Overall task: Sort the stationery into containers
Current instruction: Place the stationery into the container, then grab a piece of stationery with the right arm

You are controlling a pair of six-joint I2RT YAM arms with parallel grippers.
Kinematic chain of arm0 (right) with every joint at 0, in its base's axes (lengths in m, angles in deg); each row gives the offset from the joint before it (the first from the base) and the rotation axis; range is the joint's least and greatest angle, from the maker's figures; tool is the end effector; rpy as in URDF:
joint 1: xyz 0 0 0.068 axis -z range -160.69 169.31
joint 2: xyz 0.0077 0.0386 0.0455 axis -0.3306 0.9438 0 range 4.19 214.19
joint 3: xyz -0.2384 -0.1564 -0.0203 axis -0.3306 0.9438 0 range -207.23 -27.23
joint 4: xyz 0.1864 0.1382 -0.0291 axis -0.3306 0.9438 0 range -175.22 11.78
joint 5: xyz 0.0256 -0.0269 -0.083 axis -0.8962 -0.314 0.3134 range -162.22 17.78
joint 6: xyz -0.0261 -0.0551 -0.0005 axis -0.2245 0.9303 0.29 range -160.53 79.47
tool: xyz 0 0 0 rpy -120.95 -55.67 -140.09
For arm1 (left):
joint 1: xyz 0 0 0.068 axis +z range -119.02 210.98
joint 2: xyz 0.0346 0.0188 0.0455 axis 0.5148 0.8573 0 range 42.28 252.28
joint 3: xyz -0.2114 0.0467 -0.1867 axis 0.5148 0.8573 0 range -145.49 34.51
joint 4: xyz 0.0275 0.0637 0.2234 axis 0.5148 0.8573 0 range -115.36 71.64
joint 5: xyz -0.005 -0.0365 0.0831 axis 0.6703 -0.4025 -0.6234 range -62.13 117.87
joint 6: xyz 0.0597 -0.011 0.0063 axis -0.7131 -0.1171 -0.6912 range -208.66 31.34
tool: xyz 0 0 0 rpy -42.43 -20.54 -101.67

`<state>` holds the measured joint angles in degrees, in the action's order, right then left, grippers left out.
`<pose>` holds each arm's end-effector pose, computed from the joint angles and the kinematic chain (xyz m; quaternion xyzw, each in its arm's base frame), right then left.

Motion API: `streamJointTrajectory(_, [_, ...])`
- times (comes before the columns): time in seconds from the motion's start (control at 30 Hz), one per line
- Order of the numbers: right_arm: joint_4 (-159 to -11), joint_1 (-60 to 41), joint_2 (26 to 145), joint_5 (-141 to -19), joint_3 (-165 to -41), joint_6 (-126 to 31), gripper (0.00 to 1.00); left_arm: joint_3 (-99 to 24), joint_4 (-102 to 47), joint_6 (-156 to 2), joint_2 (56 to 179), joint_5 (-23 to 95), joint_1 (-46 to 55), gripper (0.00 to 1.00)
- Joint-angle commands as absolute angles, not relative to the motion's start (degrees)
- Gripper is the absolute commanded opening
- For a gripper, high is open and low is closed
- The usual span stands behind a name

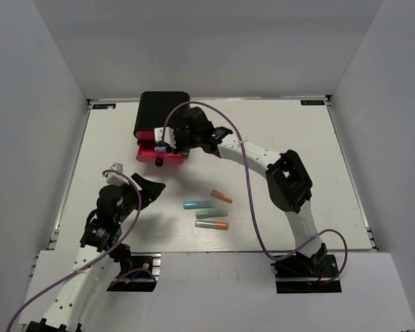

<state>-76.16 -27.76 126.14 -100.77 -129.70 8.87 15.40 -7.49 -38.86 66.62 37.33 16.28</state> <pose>0.3178 0.3736 0.2791 -0.7053 0.4609 0.2018 0.4994 0.0915 -0.0318 0.2212 -0.2074 0.8065 -0.3513 0.4279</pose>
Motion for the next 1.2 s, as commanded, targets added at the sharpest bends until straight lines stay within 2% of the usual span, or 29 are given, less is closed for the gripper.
streamJointTrajectory(0.0, [-79.3, -27.9, 125.9, -99.0, -133.5, 8.0, 0.13, 15.5, -5.9, -39.8, 64.9, 38.0, 16.2, 0.76])
streamJointTrajectory(0.1, [-79.2, -28.1, 125.9, -98.4, -132.7, 8.4, 0.25, 15.5, -5.8, -39.8, 64.4, 38.0, 16.2, 0.76])
streamJointTrajectory(0.13, [-79.3, -28.1, 125.9, -98.1, -132.4, 8.4, 0.38, 16.1, -5.8, -39.8, 64.3, 38.5, 16.2, 0.76])
streamJointTrajectory(0.17, [-79.2, -27.9, 125.9, -98.0, -132.3, 8.3, 0.42, 16.1, -5.8, -39.8, 64.3, 38.5, 16.2, 0.76])
streamJointTrajectory(0.23, [-79.2, -27.9, 125.1, -98.0, -131.9, 7.9, 0.47, 16.1, -6.4, -39.8, 64.3, 39.0, 16.2, 0.76])
streamJointTrajectory(0.33, [-81.6, -27.5, 121.6, -98.8, -129.5, 5.7, 0.48, 16.1, -6.9, -39.8, 65.0, 39.0, 16.2, 0.76])
streamJointTrajectory(0.47, [-84.4, -26.9, 114.9, -98.8, -124.9, 2.9, 0.48, 16.7, -8.4, -39.8, 65.6, 39.0, 16.2, 0.76])
streamJointTrajectory(0.6, [-82.8, -25.7, 105.4, -98.3, -113.8, -1.6, 0.31, 17.2, -10.5, -39.8, 66.8, 39.6, 16.2, 0.74])
streamJointTrajectory(0.63, [-79.4, -25.4, 101.4, -98.5, -112.0, -2.2, 0.24, 17.2, -11.4, -39.8, 67.4, 39.6, 16.2, 0.72])
streamJointTrajectory(0.7, [-76.3, -24.6, 98.9, -99.4, -103.7, -1.7, 0.18, 18.5, -12.5, -39.8, 68.0, 41.0, 16.2, 0.61])
streamJointTrajectory(0.73, [-71.6, -24.6, 95.9, -99.8, -101.7, -0.6, 0.16, 18.5, -13.8, -39.8, 68.6, 41.8, 16.2, 0.56])
streamJointTrajectory(0.77, [-70.2, -24.4, 95.0, -100.0, -97.5, -0.3, 0.16, 19.1, -14.5, -39.8, 68.7, 41.8, 16.2, 0.48])
streamJointTrajectory(0.8, [-69.3, -24.2, 94.0, -99.7, -93.6, -0.2, 0.16, 19.1, -15.1, -39.8, 69.3, 42.4, 16.2, 0.45])
streamJointTrajectory(0.83, [-67.1, -24.3, 92.4, -99.4, -90.3, 0.4, 0.18, 19.1, -15.7, -39.8, 69.8, 42.4, 16.2, 0.45])
streamJointTrajectory(0.87, [-66.5, -24.2, 92.2, -99.0, -88.9, 0.6, 0.33, 19.1, -15.7, -39.8, 69.8, 42.4, 16.2, 0.45])
streamJointTrajectory(0.97, [-65.4, -23.9, 92.3, -98.1, -84.4, 0.9, 0.55, 19.1, -16.2, -39.8, 71.1, 42.9, 16.2, 0.55])
streamJointTrajectory(1.0, [-65.4, -24.1, 92.6, -97.8, -82.9, 0.8, 0.57, 19.1, -16.2, -39.8, 71.9, 42.9, 16.2, 0.61])
streamJointTrajectory(1.17, [-68.7, -24.0, 95.9, -95.2, -82.2, 0.8, 0.57, 17.5, -15.0, -40.8, 72.6, 42.4, 16.2, 0.68])
